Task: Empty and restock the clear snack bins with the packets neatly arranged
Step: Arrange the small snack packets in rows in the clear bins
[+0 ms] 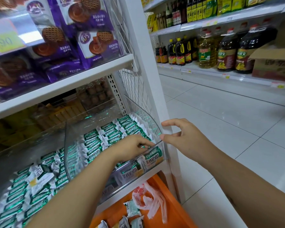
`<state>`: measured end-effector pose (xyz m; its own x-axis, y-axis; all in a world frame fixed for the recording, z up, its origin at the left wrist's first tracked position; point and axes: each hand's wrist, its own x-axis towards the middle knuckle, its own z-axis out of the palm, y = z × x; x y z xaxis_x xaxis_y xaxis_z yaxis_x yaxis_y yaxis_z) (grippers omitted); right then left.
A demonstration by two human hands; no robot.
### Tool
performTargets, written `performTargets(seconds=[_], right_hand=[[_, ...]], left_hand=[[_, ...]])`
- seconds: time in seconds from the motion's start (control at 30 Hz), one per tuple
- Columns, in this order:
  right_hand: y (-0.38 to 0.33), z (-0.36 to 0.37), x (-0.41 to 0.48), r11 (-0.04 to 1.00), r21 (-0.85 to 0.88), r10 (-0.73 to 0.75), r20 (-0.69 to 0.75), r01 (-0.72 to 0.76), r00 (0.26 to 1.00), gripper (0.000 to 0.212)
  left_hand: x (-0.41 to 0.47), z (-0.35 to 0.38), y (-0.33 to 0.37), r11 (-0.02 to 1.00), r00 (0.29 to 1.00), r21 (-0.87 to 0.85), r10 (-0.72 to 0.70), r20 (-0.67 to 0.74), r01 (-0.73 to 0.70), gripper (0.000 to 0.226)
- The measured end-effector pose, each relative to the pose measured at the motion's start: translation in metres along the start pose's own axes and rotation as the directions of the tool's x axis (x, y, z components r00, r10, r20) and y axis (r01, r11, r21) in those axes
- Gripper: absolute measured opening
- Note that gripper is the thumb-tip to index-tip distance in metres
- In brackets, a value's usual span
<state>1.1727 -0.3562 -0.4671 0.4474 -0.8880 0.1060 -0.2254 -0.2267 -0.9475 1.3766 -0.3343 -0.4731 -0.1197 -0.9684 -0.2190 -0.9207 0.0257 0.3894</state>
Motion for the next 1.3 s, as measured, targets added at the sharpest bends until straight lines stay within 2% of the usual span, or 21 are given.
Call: performTargets(seconds=[0.1, 0.17, 0.23, 0.27, 0.33, 0.4, 0.57, 0.67, 0.73, 0.87, 1.07, 1.17, 1.3], right_hand=[[0.0, 0.0, -0.001, 1.0, -0.012, -0.004, -0.008, 0.003, 1.0, 0.025], [-0.001, -0.001, -0.002, 1.0, -0.01, -0.012, -0.008, 0.012, 1.0, 0.027], [-0.001, -0.001, -0.003, 1.0, -0.008, -0.017, -0.005, 0.017, 1.0, 0.027], [-0.001, -0.001, -0.003, 1.0, -0.008, -0.018, 0.001, 0.018, 1.0, 0.027], [-0.001, -0.002, -0.003, 1.0, 0.003, -0.011, 0.015, 0.011, 1.0, 0.025], [-0.001, -0.002, -0.003, 1.0, 0.003, -0.008, 0.015, 0.008, 1.0, 0.025], [0.0, 0.001, -0.003, 1.0, 0.024, -0.014, 0.003, 0.014, 1.0, 0.026], [0.0, 0.002, -0.003, 1.0, 0.02, -0.017, -0.003, 0.017, 1.0, 0.027], [0.001, 0.002, -0.004, 1.0, 0.016, -0.019, 0.001, 0.019, 1.0, 0.028], [0.002, 0.0, -0.002, 1.0, 0.009, -0.014, 0.004, 0.014, 1.0, 0.026], [0.003, 0.001, 0.0, 1.0, -0.006, -0.014, -0.006, 0.014, 1.0, 0.021], [0.003, 0.003, -0.001, 0.999, -0.016, -0.036, -0.011, 0.035, 0.999, 0.022], [0.002, 0.003, 0.001, 0.999, -0.032, -0.019, -0.043, 0.018, 0.999, 0.024]], left_hand=[[0.006, -0.01, 0.005, 0.998, 0.995, -0.029, -0.052, 0.086, 0.054, 0.027], [0.005, -0.012, 0.006, 0.995, 0.997, -0.083, -0.066, -0.036, 0.063, 0.03], [0.004, -0.006, 0.001, 0.993, 0.975, 0.024, -0.11, -0.196, 0.117, 0.051], [0.003, -0.001, -0.001, 0.978, 0.969, 0.109, -0.156, -0.193, 0.179, 0.064], [0.004, 0.011, -0.004, 0.934, 0.961, 0.225, -0.267, -0.074, 0.277, 0.077], [0.006, 0.013, -0.007, 0.92, 0.949, 0.246, -0.315, -0.001, 0.305, 0.074], [0.008, -0.004, -0.009, 0.941, 0.956, 0.177, -0.293, 0.004, 0.288, 0.061], [0.013, -0.009, -0.013, 0.935, 0.952, 0.187, -0.282, -0.119, 0.301, 0.063], [0.02, -0.011, -0.019, 0.921, 0.93, 0.164, -0.326, -0.17, 0.353, 0.066], [0.029, 0.0, -0.025, 0.877, 0.891, 0.155, -0.445, -0.091, 0.454, 0.069], [0.03, -0.006, -0.024, 0.866, 0.878, 0.157, -0.477, -0.024, 0.475, 0.071], [0.033, -0.003, -0.015, 0.862, 0.887, 0.222, -0.46, -0.03, 0.455, 0.064], [0.034, -0.015, -0.013, 0.805, 0.866, 0.365, -0.5, -0.003, 0.467, 0.061]])
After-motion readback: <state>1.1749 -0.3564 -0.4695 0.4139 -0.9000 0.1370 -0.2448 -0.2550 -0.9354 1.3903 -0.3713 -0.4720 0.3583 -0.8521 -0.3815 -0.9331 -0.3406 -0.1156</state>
